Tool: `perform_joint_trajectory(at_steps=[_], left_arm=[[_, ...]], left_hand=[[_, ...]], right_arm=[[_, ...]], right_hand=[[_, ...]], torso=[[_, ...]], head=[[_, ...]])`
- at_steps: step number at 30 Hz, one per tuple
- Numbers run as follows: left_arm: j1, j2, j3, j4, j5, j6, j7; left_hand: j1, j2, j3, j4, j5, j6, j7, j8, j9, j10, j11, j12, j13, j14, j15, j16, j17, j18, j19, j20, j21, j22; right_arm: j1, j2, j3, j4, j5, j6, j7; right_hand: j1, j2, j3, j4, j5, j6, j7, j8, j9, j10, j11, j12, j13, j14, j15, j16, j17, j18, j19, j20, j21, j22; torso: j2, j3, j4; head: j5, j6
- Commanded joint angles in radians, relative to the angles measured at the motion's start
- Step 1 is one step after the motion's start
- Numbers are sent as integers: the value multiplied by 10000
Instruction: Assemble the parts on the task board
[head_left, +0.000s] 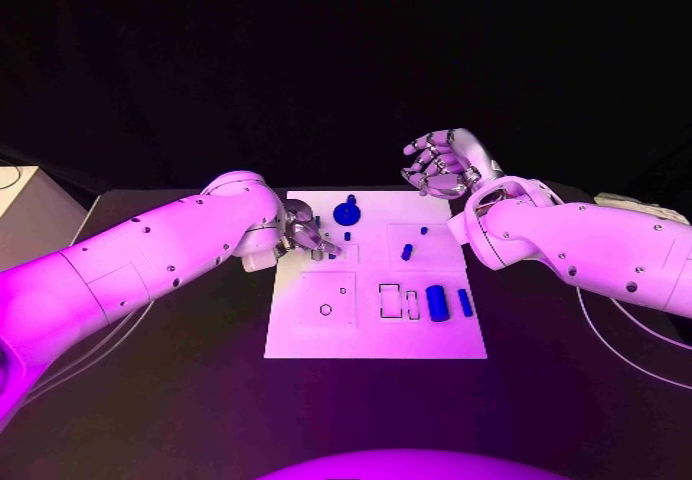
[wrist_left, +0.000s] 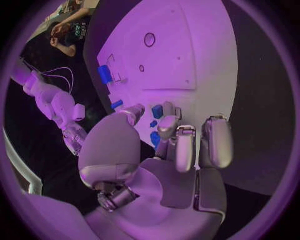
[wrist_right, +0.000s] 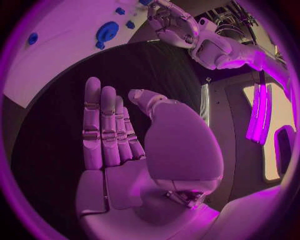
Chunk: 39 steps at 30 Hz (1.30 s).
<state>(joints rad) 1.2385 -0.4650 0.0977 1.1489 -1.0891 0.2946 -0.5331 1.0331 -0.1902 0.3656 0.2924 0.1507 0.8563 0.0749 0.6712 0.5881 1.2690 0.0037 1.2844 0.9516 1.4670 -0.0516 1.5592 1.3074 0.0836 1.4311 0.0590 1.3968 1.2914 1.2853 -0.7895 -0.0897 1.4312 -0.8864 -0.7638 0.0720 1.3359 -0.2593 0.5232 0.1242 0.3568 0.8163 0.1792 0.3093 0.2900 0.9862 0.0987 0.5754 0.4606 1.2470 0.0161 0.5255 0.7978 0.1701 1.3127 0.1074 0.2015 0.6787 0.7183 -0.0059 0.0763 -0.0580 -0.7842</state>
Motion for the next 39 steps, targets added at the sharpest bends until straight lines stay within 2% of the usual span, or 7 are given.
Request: perform_joint_trajectory(at_steps=[1,7,8,11,17,29,39], left_arm=[[9,-168,151,75,1133,183,89],[16,-521,603,16,1961,118,260],[19,-571,683,-18,2045,65,298],[54,-671,871,-165,2008,-194,458],[155,-637,1009,-623,1279,-845,845],[331,48,986,-1576,-260,-1865,1389],[371,790,719,-2673,-752,-1419,1277]], left_hand=[[-107,-13,-69,-2,-43,51,19,-58,11,-38,1,-68,-40,979,-58,16,2452,-169,4,-72,-81,-32],[121,117,-292,-22,-18,-224,136,-222,45,-423,106,-284,-395,842,30,-199,2077,-84,-238,-17,-356,-416],[438,204,-327,-15,40,-611,317,-379,46,-1224,273,-796,-1308,579,162,-561,1481,44,-627,60,-803,-1023],[1248,534,76,-178,195,-867,425,-469,68,-1756,369,-1047,-1808,395,263,-789,1111,162,-913,125,-1153,-1481],[1911,469,861,-226,226,-1076,516,-566,71,-2569,450,-1576,-2719,13,343,-1301,351,356,-1421,207,-1927,-2432],[1283,139,735,-6,118,-1106,582,-554,96,-2536,522,-1489,-2765,133,402,-1151,531,308,-1243,245,-1839,-2290],[1096,-66,461,-6,115,-1085,545,-524,118,-2460,495,-1385,-2682,267,386,-946,812,248,-1066,237,-1622,-2007]], right_arm=[[3,-11,5,-1,-25,34,106],[2,-35,5,-33,24,40,135],[2,-39,5,-40,37,41,149],[3,-52,5,-66,77,43,194],[3,-66,4,-110,198,48,254],[5,-77,5,-98,351,107,252],[22,-72,6,-52,302,57,174]], right_hand=[[-1,0,-51,-8,65,-38,65,62,-13,34,11,-65,-17,54,1,-61,15,98,68,-3,-63,-17],[-1,0,-51,-8,65,-38,65,62,-13,34,11,-65,-17,54,1,-61,15,98,68,-3,-63,-17],[-1,0,-51,-8,65,-38,65,62,-13,34,11,-65,-17,54,1,-61,15,98,68,-3,-63,-17],[21,17,-40,-18,90,-39,65,64,-19,34,9,-65,-28,56,-2,-77,24,100,74,-6,-71,-29],[35,20,-36,-27,102,-39,64,65,-22,35,8,-64,-33,59,-4,-85,29,101,78,-8,-74,-35],[59,37,-23,-41,145,-39,66,67,-30,35,7,-63,-48,63,-7,-105,42,102,88,-12,-81,-49],[52,42,-24,-74,925,-28,77,81,-82,53,11,-46,-135,106,-12,-229,129,92,144,-36,-97,-102]], torso=[[-10,12,2],[-6,14,8],[-7,14,10],[2,3,-1],[19,-1,-11],[36,-2,-25],[111,-16,-74]], head=[[-19,26],[-22,96],[-25,122],[-27,155],[-6,243],[98,398],[168,470]])
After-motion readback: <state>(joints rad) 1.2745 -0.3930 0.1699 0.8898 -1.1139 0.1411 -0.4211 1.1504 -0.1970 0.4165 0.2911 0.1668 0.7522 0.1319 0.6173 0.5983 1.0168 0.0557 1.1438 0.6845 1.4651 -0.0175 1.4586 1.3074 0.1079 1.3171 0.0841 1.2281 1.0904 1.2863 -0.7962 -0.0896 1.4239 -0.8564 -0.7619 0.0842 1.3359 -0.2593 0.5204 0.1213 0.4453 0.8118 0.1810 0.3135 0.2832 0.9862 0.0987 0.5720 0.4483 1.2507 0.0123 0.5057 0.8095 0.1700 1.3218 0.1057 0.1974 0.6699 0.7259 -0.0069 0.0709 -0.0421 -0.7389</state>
